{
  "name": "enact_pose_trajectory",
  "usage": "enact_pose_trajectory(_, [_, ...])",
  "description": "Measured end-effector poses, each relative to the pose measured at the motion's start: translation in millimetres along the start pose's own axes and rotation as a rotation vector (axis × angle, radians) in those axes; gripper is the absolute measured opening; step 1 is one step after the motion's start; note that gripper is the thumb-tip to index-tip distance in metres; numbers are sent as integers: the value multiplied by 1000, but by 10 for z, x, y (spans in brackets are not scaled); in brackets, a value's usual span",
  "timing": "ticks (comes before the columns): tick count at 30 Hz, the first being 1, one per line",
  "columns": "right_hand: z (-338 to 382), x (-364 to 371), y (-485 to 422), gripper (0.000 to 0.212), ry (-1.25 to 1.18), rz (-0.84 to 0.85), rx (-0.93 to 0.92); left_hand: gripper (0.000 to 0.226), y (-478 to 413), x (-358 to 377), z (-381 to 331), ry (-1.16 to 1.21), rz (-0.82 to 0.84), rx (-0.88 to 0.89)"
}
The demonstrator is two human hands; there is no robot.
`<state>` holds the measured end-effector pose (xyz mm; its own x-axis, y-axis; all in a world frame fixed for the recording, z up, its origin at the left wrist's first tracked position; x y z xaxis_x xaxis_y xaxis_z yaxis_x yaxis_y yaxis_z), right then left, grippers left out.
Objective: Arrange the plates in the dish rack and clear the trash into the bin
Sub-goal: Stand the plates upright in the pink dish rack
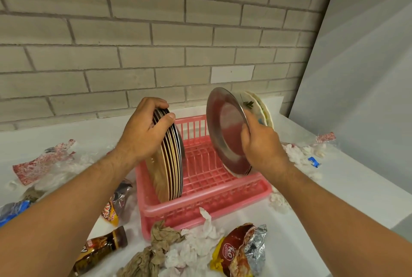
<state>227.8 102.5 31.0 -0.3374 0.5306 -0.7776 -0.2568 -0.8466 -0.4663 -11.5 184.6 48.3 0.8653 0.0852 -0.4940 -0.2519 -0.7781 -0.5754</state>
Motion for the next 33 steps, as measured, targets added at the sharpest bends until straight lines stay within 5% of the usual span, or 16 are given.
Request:
enact_pose_trajectory(22, [-116,11,149,45,175,160,185,20,-3,7,32,7,0,-3])
enact_pose_trajectory(28, [37,-477,67,58,446,-3,155,20,4,8,38,14,-8,3])
enact_pose_trajectory(33, [564,-433,101,38,56,20,-69,26,14,23,38,50,-6,7])
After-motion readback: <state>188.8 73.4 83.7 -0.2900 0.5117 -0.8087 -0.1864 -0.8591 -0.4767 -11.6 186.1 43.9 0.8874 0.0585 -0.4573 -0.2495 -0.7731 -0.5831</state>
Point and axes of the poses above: each hand's wrist, its own y-axis away from the middle knuckle, its own x-axis out of the palm, z = x × y, the point moved 6 cm from there along -y, towards the middle knuckle, and after that the axes turned 1 degree about z, right-handed, at the moved point
